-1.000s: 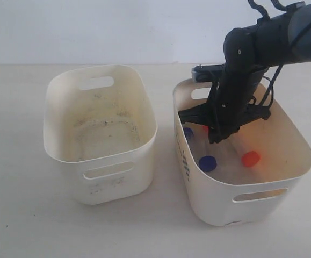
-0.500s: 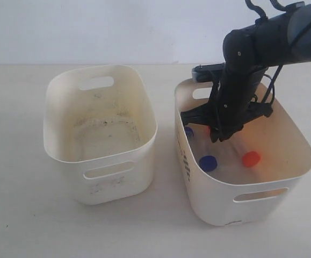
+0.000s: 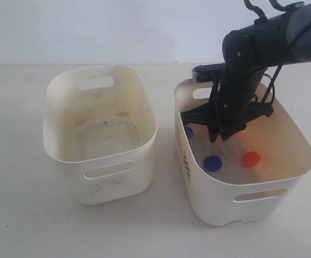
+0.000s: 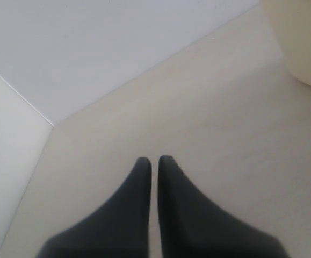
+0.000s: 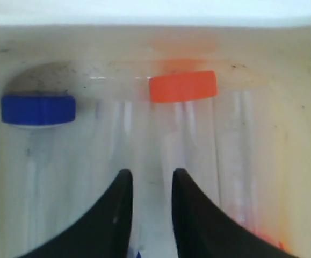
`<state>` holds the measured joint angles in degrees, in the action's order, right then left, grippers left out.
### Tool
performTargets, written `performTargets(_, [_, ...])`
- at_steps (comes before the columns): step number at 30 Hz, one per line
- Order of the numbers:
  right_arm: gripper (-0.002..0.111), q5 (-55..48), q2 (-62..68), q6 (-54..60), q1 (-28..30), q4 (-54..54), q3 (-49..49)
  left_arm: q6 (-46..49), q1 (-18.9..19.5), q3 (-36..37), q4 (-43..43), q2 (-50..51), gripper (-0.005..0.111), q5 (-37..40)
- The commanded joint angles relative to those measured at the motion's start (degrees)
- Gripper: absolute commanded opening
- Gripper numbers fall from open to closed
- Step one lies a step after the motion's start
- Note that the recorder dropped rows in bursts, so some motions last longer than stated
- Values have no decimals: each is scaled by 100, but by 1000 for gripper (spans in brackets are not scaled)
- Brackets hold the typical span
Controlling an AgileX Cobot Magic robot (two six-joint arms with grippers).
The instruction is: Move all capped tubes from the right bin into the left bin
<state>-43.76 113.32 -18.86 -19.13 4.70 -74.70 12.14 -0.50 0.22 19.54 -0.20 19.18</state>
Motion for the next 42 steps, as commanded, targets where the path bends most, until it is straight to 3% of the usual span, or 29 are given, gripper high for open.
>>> performTargets(1, [34,-51,-41,16,27,379,-31,-7,-6,-22,-16,20,4,-28])
performTargets(4, [49,-99,-41,16,27,571,-31,-7,-6,-22,-16,20,4,-28])
performTargets(6, [53,-99,-41,16,27,612,-31,-7,-6,-22,-16,20,4,-28])
performTargets(42, [53,-617,-593,-385,-85,439,236,-7,-6,-22,-16,20,4,-28])
